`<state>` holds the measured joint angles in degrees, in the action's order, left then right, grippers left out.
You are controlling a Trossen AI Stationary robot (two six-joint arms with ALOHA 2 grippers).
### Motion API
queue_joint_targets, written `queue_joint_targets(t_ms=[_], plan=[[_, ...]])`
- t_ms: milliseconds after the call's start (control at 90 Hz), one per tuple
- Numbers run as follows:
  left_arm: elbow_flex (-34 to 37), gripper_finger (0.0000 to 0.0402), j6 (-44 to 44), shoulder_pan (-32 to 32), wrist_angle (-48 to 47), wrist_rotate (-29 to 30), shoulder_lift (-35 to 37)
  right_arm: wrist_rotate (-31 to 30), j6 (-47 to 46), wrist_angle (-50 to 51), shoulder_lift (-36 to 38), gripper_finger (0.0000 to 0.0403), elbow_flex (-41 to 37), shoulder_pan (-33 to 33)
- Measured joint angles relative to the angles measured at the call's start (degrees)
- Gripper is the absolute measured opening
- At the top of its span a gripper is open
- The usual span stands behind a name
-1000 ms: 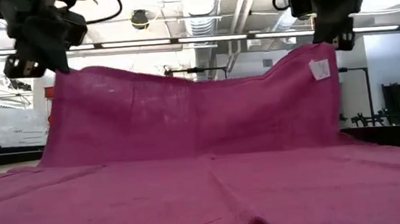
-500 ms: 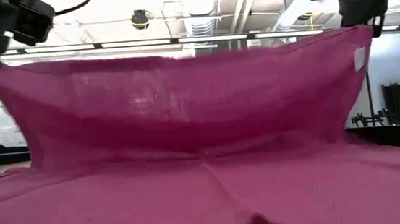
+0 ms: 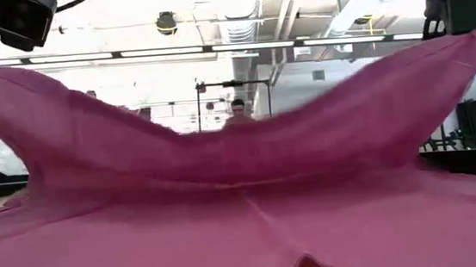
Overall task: Set table place
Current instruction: Fold the violet table napkin
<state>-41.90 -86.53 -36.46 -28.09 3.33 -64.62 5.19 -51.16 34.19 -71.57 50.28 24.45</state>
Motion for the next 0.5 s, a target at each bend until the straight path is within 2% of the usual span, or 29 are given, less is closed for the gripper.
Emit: queue_joint_targets(t_ms=[200, 500], plan=[[-3.4, 0.0000, -1.3, -3.1, 0.4, 3.0, 0.0, -1.2, -2.5, -1.3, 1.3, 0.0000, 0.0, 2.6], [-3.9, 0.0000, -5.6, -6.8, -1.5, 3.2, -0.2, -1.4, -4.8, 0.5, 1.9, 0.0000, 0.0, 6.1]])
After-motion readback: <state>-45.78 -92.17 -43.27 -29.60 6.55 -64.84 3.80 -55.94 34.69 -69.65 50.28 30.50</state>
